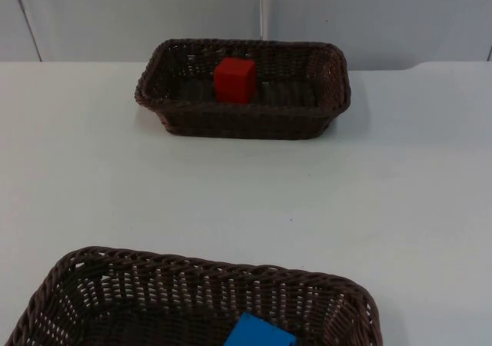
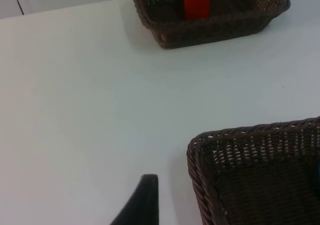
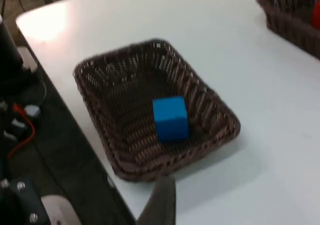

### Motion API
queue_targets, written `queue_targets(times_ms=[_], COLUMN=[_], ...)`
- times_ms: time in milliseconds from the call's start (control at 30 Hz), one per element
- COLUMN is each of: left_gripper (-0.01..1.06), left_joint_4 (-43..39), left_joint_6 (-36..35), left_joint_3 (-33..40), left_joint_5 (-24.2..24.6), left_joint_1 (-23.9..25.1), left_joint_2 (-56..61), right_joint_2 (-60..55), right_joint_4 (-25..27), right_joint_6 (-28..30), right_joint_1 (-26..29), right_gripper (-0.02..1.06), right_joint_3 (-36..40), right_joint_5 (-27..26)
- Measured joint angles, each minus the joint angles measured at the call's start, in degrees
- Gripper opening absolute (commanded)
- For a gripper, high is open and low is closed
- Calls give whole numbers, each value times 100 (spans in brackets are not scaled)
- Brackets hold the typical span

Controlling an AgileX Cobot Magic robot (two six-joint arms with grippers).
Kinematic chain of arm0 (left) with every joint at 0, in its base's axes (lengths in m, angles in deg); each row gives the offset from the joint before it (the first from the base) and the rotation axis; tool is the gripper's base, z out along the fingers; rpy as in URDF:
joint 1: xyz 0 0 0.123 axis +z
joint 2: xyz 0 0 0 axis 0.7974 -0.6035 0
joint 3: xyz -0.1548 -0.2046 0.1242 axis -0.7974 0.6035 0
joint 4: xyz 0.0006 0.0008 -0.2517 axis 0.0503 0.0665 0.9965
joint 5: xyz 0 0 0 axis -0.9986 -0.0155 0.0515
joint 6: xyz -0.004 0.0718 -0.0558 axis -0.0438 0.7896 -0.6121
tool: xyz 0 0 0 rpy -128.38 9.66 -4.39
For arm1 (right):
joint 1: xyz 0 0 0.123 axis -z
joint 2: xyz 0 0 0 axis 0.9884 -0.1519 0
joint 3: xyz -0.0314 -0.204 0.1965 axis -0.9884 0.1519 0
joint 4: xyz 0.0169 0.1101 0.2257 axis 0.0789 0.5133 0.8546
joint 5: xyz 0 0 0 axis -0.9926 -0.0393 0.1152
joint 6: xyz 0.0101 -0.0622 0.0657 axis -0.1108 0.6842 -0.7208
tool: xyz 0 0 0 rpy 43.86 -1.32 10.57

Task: Pick up one cube with the left hand and place it into the upper basket. Pick up one cube with the right hand and place it into the lower basket.

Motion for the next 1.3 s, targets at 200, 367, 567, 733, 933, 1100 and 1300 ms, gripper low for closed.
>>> queue_targets(times_ms=[200, 367, 567, 733, 933, 1100, 1300], left_gripper=[96, 96, 96, 105, 105, 105, 105], left_joint_4=[-4, -13, -13, -13, -13, -13, -13], left_joint_6=[0, 0, 0, 0, 0, 0, 0], left_joint_3=[0, 0, 0, 0, 0, 0, 0], left_joint_5=[0, 0, 0, 0, 0, 0, 0], left_joint_1=[0, 0, 0, 0, 0, 0, 0], left_joint_2=[0, 0, 0, 0, 0, 0, 0], right_joint_2=[0, 0, 0, 0, 0, 0, 0], right_joint_4=[47, 47, 47, 47, 47, 47, 47], right_joint_6=[11, 11, 11, 11, 11, 11, 11], right_joint_1=[0, 0, 0, 0, 0, 0, 0], right_gripper=[77, 77, 89, 105, 105, 105, 105], right_joint_3=[14, 14, 14, 14, 14, 14, 14], right_joint_5=[69, 69, 69, 69, 69, 69, 69])
